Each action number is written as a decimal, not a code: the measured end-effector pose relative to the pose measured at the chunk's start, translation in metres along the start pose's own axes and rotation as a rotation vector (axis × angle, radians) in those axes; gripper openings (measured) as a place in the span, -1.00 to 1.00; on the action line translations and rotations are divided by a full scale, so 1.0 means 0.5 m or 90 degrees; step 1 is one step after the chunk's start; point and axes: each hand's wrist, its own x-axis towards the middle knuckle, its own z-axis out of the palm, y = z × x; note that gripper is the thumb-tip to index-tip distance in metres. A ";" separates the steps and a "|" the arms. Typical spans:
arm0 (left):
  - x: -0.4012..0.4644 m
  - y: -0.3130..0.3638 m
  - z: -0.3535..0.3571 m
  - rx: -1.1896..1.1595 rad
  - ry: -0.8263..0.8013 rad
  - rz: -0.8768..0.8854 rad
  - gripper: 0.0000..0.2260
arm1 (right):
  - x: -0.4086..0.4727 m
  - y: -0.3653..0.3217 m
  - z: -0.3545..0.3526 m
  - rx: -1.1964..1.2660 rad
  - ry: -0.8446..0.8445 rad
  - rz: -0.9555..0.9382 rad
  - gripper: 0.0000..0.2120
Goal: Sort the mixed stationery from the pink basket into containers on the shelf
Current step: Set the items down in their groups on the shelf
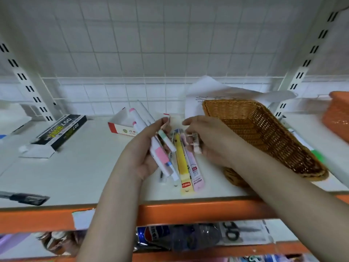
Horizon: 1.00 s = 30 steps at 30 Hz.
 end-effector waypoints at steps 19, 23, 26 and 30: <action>0.055 -0.069 0.362 0.042 -0.145 0.053 -0.79 | -0.124 -0.047 -0.266 -0.494 0.005 -0.274 -0.65; 0.101 -0.122 0.463 0.018 -0.138 0.051 -0.72 | -0.184 -0.046 -0.409 -0.489 0.033 -0.205 -0.70; 0.127 -0.166 0.513 0.106 -0.084 0.021 -0.74 | -0.207 -0.035 -0.532 -0.488 0.126 -0.117 -0.73; 0.127 -0.250 0.561 0.412 -0.088 -0.038 -0.82 | -0.155 0.000 -0.640 -0.466 0.186 0.005 -0.73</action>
